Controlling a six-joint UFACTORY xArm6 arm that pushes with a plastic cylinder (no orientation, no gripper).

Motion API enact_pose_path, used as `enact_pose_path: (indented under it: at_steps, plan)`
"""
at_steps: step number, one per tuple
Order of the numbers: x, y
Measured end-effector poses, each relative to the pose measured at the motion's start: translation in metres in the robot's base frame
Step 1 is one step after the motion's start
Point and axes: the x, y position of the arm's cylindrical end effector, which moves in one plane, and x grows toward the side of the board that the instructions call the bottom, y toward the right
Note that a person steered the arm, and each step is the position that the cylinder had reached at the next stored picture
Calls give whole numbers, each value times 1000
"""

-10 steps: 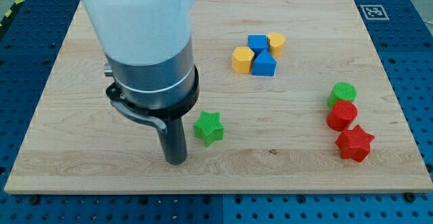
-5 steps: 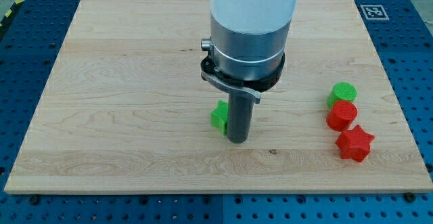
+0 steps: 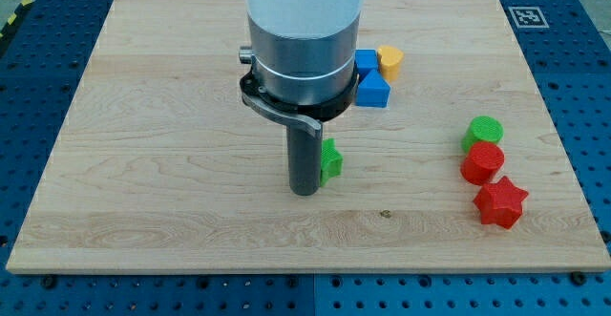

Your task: Push green star to the blue triangle

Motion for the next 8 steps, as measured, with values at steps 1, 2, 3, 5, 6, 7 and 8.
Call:
enact_pose_path:
  at_steps: [1, 2, 3, 5, 6, 7, 8]
  plan:
    - [-7, 0]
    - [-9, 7]
    - [-13, 27]
    - [-39, 52]
    - [-50, 53]
    - [-50, 40]
    - [-55, 20]
